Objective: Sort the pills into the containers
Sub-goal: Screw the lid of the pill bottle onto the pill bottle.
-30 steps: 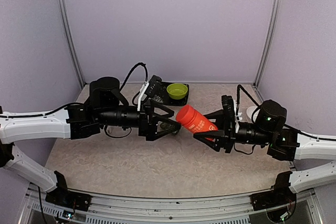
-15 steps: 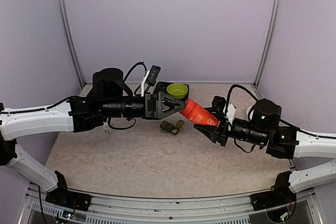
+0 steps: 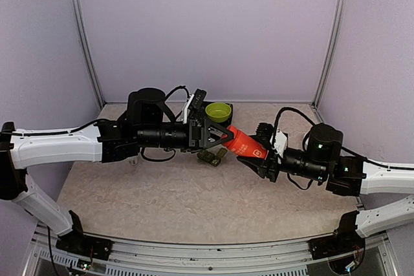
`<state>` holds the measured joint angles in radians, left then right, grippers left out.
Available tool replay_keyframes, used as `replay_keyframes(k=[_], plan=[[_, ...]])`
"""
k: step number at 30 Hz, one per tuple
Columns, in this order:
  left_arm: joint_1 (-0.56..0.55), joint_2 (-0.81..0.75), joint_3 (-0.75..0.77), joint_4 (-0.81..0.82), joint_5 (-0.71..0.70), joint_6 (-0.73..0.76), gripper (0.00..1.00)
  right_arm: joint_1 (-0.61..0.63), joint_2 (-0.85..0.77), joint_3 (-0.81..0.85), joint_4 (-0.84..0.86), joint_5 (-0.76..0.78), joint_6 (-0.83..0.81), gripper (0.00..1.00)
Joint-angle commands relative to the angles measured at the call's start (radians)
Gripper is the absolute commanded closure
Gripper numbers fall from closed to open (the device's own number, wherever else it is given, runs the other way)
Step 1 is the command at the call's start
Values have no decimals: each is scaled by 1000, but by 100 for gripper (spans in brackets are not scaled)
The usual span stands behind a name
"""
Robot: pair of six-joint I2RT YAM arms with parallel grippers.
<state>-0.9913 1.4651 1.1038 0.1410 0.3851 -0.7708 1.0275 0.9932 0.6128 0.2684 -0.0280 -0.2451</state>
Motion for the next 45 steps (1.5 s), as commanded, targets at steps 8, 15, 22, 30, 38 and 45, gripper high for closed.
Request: replay_keyframes(k=[8,15,22,30,38,45], plan=[[6,32,56,29,32,-10,26,16,19,41,-13,19,-9,86],[3,41,53,33,40,1,47,17,21,40,-16,27,-5,86],[3,41,45,54,87,91,59,18,-4,35,-14,-40,60,86],[-15,-14,31,52,176,361,59,17,-31,34,4,-255,324,86],[-27,-62,-7,44,286,548,56,17,-66,3,83,-430,553,86],[-26,-70,-16,30,387,639,54,18,-26,45,52,-565,621,85]])
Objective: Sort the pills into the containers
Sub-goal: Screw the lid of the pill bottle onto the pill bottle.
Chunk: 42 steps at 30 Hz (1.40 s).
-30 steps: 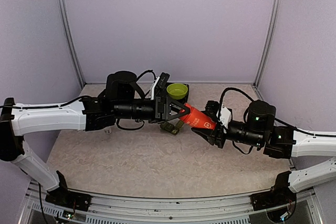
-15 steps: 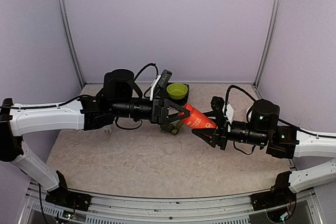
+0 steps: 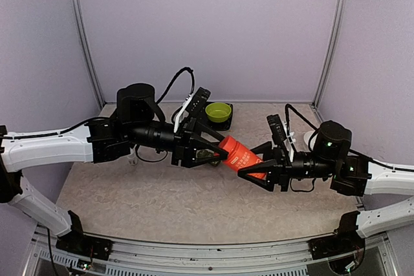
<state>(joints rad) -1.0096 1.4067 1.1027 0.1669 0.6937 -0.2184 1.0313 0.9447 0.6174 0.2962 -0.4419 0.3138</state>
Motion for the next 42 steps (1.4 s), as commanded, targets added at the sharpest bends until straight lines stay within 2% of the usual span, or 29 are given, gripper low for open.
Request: replay_keyframes(k=[1,5,9,15,24,31,42], plan=[[-6,-14,-16,3,75,90,49,13,26,47,18,-158,59,85],[23,-31,-41,27,56,54,27,14,2,42,-9,-134,9,85],[57,-52,-90,99,16,-53,2,13,-43,36,-60,-13,-95,85],[87,-61,-129,204,-53,-300,1,14,-42,48,-146,203,-266,85],[95,29,-67,132,-119,-584,1,18,45,100,-228,472,-483,85],[95,68,-67,84,-158,-637,1,26,26,92,-215,537,-553,85],[94,131,-37,139,-108,-663,9,63,93,102,-226,561,-585,86]])
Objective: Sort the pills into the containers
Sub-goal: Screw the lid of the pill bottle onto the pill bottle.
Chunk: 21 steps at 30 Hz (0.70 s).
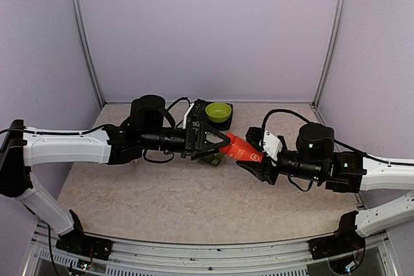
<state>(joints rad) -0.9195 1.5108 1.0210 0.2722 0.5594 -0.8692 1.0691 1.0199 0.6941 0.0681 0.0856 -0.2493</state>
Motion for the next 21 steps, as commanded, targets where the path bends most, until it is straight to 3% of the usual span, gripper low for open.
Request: replay_keyframes(k=[1,10,21], plan=[[5,32,50,33,30,-13,10,27,19,26,6,35,-22,85],[0,50,45,51,37,-24,25,31,18,18,12,53,-25,85],[-14,68,45,128,94,4,55,31,13,-9,45,22,16,85]])
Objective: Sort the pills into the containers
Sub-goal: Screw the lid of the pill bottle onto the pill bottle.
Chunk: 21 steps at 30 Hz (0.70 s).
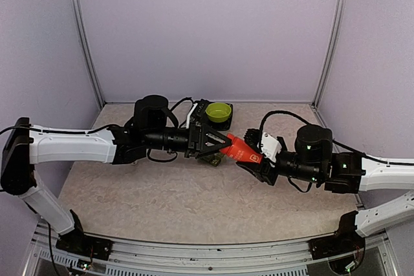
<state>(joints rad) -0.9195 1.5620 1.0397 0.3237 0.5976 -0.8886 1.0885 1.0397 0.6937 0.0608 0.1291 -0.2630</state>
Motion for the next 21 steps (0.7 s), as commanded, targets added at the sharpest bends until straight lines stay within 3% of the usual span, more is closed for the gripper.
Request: replay_keyframes(k=[1,5,9,15,21], plan=[[-16,17,25,86,62,33,58,12,-8,-10,53,-29,38,85],[-26,4,21,125,98,95,60,11,-33,-22,67,-56,83,85],[-40,-28,33,105,141,225,60,8,-67,-41,94,-182,181,85],[-77,-97,74,-73,172,548,60,3,-78,-46,138,-394,400,86],[-80,-123,102,-210,208,764,60,1,-63,-45,164,-542,571,85]])
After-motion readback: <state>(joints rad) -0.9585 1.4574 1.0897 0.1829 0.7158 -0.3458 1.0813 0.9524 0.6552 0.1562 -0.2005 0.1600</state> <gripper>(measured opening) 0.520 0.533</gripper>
